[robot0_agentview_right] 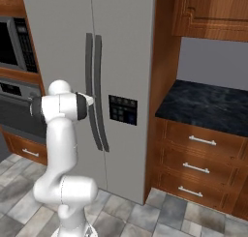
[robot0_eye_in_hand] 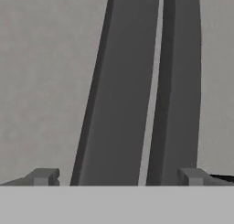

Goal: Retrieve the fish from the fridge and place it on the saucepan with marinade on the stove.

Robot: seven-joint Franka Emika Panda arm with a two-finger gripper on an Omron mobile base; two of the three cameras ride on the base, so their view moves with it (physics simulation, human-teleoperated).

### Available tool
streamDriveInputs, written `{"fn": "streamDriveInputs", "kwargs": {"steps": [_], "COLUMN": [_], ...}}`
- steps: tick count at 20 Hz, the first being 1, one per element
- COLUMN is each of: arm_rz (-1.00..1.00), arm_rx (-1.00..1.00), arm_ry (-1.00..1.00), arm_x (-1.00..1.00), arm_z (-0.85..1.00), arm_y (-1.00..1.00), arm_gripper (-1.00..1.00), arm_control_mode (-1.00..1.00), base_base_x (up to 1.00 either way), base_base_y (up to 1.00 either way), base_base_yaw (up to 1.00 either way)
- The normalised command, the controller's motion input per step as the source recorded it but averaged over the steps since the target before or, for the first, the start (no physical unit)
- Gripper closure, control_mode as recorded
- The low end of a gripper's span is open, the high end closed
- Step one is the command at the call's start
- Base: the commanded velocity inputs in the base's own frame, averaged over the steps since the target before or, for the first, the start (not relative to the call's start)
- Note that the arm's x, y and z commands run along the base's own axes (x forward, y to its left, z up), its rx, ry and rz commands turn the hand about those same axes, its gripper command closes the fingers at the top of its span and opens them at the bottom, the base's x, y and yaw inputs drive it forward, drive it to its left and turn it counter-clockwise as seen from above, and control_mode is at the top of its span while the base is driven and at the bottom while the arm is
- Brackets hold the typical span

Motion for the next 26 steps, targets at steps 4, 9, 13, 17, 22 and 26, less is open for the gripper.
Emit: {"fn": "streamDriveInputs", "kwargs": {"steps": [4,9,13,17,22,26], "arm_rz": [0.07,0.09,0.02,0.01,0.01,0.04], "arm_rx": [0.09,0.05,0.00,0.00,0.03,0.01], "arm_ry": [-0.08,-0.12,-0.08,-0.01,0.01,0.02], "arm_x": [0.44,0.24,0.10,0.09,0.14,0.05], "arm_z": [-0.44,-0.39,-0.19,-0.08,-0.04,-0.04], "arm_y": [-0.02,-0.04,-0.20,-0.18,-0.12,-0.04], "arm_gripper": [-1.00,-1.00,1.00,1.00,1.00,1.00], "arm_control_mode": [-1.00,-1.00,-1.00,-1.00,-1.00,-1.00], "base_base_x": [0.00,0.00,0.00,0.00,0.00,0.00], "base_base_y": [0.00,0.00,0.00,0.00,0.00,0.00], "base_base_yaw": [0.00,0.00,0.00,0.00,0.00,0.00]}}
